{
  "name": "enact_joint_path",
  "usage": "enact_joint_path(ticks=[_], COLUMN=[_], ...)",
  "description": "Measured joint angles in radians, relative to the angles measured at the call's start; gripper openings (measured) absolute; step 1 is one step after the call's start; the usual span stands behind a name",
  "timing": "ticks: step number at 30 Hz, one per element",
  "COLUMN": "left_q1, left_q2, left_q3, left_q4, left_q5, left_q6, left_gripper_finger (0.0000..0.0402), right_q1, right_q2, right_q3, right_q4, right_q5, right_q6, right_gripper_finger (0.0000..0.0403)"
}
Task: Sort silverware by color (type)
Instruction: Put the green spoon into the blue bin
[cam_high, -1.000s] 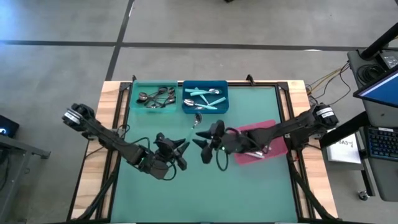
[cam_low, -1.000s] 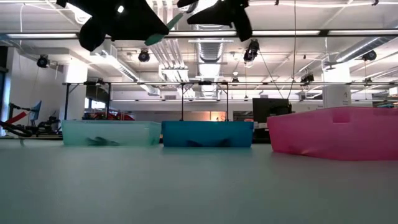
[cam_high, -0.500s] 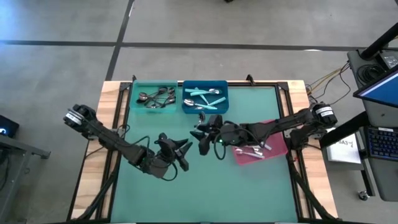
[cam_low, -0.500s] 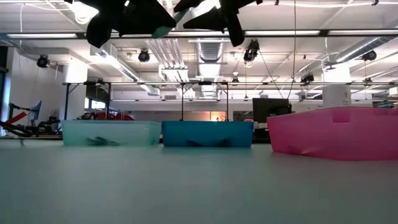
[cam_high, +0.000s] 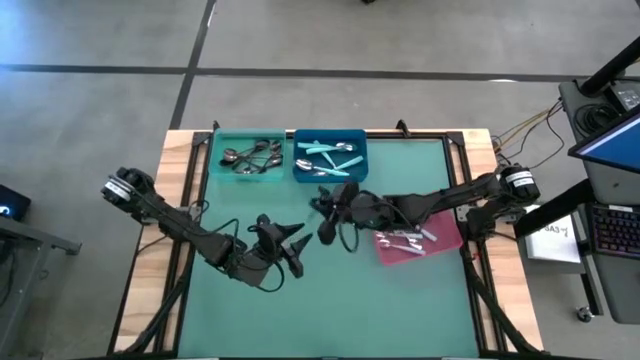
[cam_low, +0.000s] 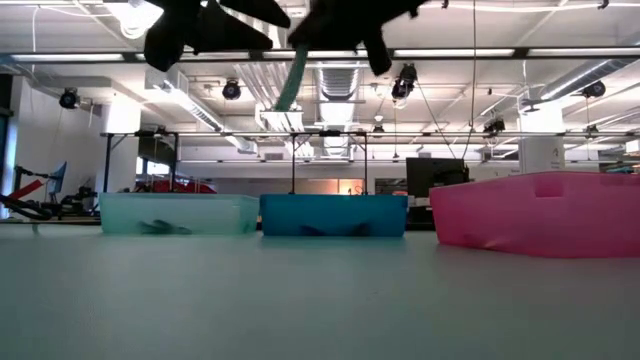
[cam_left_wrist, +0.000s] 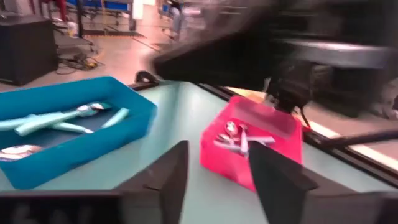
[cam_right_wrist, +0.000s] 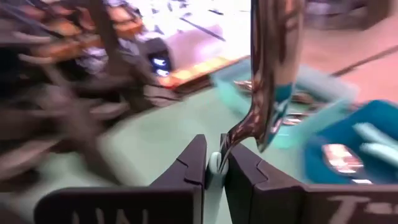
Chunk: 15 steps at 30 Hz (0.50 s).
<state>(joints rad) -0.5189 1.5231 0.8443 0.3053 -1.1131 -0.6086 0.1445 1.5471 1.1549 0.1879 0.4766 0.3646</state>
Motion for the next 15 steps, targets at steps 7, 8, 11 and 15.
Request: enact_joint_path(ticks=[7,8,11,15], left_q1=[0.003,0.003,0.003,0.006], left_q2=[0.0,0.0,0.0,0.0], left_q3=[-0.001,-0.001,-0.001,-0.002], left_q4=[-0.016,-0.017,-0.019,-0.02], left_q5=[-0.003,-0.001,-0.001,-0.003], left_q6=[0.001,0.001,0.003,0.043], left_gripper_finger=[0.023,0.0233,0.0237,0.0239], right_q1=[-0.122,-0.147,-0.219,-0.31], right_q2=[-0.018,-0.011,0.001,0.02], right_q3=[0.003,0.003,0.001,0.003], right_q4=[-0.14,-0.148,-0.155,-0.181], right_q5=[0.023,0.037,0.057,0.048], right_q6=[-0.097,-0.144,-0.271,-0.386], right_gripper_finger=[0.0021,0.0021,0.0021,0.0021])
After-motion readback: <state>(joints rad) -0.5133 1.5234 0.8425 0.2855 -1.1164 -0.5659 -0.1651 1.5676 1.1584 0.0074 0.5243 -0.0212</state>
